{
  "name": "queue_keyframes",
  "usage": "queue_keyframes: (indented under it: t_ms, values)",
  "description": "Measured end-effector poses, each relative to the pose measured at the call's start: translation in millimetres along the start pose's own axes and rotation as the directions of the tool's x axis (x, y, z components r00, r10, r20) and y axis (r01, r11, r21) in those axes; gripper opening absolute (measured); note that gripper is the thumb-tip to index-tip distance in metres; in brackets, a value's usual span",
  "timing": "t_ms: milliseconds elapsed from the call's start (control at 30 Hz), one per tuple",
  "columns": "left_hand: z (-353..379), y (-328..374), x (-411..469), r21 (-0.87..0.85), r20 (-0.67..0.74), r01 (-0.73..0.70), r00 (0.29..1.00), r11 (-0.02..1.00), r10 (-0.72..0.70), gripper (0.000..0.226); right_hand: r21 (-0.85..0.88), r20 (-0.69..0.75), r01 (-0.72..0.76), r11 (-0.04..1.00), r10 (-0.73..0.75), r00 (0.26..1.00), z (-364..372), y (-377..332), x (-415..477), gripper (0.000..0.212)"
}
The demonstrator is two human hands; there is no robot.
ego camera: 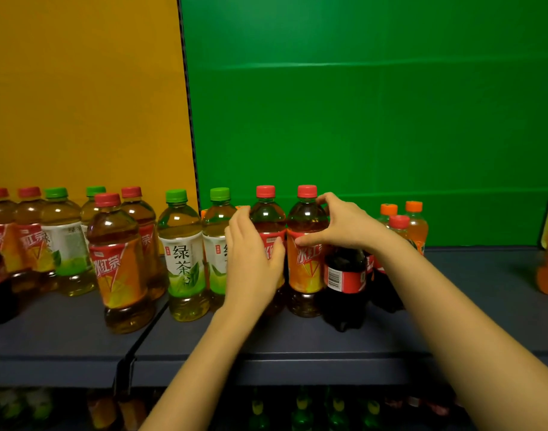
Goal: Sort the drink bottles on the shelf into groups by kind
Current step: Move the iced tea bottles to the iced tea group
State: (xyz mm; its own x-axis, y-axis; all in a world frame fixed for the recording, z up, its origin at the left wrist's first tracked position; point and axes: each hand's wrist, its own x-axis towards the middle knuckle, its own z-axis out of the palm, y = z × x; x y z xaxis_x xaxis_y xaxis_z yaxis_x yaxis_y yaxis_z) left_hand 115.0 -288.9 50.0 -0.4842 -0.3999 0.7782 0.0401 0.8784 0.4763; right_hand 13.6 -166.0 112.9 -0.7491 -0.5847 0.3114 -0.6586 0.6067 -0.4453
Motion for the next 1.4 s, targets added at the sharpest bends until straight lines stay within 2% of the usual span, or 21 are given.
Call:
queue_keyframes:
  t_ms: [100, 233, 367, 533, 700, 900, 1067, 1233, 1400]
  values:
    - [6.0, 4.7, 1.1, 0.027, 0.033, 0.028, 0.999, 0.999, -0.029, 0.071, -0.037, 0.036, -0.033, 0.999, 0.034, 0.999, -0.1, -4.1, 3.9, 0.097]
    - [15.7, 7.9, -0.3, -0.013, 0.057, 0.036, 0.998, 0.999, -0.035, 0.071, -0.049, 0.042, -0.018, 0.999, 0.02, 0.999, 2.5, -5.0, 7.6, 0.09]
    - [23.8, 6.9, 1.5, -0.026, 0.013, 0.061, 0.998, 0.998, -0.06, 0.072, 0.006, -0.021, -0.007, 1.0, 0.007, 1.0, 3.4, -2.7, 6.6, 0.083]
    - [29.7, 4.4, 0.8, -0.117, -0.073, 0.068, 0.994, 0.991, -0.077, 0.066, 0.102, -0.058, 0.044, 0.994, -0.038, 0.998, 4.4, 3.8, 0.5, 0.101]
    - [34.6, -4.0, -5.5, -0.221, -0.148, 0.02, 0.988, 0.975, -0.053, 0.063, 0.276, -0.175, 0.095, 0.956, -0.047, 0.984, 4.1, 8.3, -3.1, 0.096]
    - [33.8, -12.9, -5.2, -0.247, -0.181, -0.019, 0.983, 0.969, -0.027, 0.064, 0.59, -0.395, 0.337, 0.734, -0.102, 0.913, -14.4, -0.3, -5.3, 0.062]
    - [37.9, -7.1, -3.9, -0.215, -0.127, 0.022, 0.991, 0.976, -0.051, 0.071, 0.658, -0.612, 0.557, 0.507, -0.071, 0.788, -39.5, -22.2, -17.4, 0.041]
    - [41.9, -0.4, 0.4, -0.153, -0.105, 0.066, 0.991, 0.986, -0.083, 0.077, 0.684, -0.673, 0.625, 0.377, -0.006, 0.74, -58.4, -22.8, -35.6, 0.034]
    - [40.4, 3.9, 8.1, -0.051, -0.123, 0.114, 0.985, 0.992, -0.12, 0.079, 0.719, -0.645, 0.609, 0.335, -0.005, 0.764, -62.4, -13.0, -61.3, 0.034]
